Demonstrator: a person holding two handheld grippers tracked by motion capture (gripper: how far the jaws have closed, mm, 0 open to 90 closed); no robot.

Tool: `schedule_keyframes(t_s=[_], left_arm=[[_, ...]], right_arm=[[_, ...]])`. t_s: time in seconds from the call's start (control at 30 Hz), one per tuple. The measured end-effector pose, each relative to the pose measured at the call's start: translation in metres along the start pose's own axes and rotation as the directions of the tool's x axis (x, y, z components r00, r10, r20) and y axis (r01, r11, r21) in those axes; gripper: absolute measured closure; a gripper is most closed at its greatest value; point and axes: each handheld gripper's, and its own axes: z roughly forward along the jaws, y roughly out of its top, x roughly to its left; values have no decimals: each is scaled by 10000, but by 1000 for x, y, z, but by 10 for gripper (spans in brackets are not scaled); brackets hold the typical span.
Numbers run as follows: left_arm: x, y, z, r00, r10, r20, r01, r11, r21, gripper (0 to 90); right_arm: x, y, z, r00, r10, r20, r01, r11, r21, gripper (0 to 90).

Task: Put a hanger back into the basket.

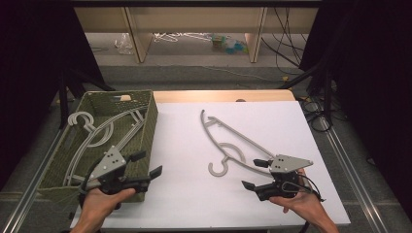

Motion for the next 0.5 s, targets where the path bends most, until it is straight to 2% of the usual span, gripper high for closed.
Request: schedule_keyframes(t_s=[0.03,0.07,0.1,0.13,0.17,0.27,0.3,0.43,0.5], left_arm=[[-4,-4,3,9998,-190,38,190,9998,39,207],[-6,-6,4,9998,-201,79,200,9997,102,198],[-6,-7,6,9999,-43,154,42,10000,65,198],[-10,-10,8,9995,-188,265,187,9998,49,195],[-12,-13,10,9997,-29,258,27,10000,74,191],[-17,-21,16,9997,76,228,-77,10000,27,182],[-20,-24,18,9994,-164,316,164,9999,27,182],[-29,-34,25,9998,118,184,-118,9999,29,182],[-33,-38,28,9994,120,323,-125,9998,160,182]], right_arm=[[0,0,0,10000,26,-14,-26,10000,14,207],[0,-1,0,10000,44,10,-44,10000,-7,207],[-1,-1,1,10000,-30,34,30,9999,-147,206],[-1,-1,1,10000,-21,27,21,9999,-139,206],[-2,-2,0,10000,-10,60,11,10000,-71,206],[-2,-3,0,10000,45,56,-45,10000,-61,206],[-2,-3,0,10000,33,35,-32,10000,-57,206],[-2,-3,1,10000,-5,-3,5,10000,-17,206],[-1,-3,2,10000,-11,-10,11,10000,-76,206]])
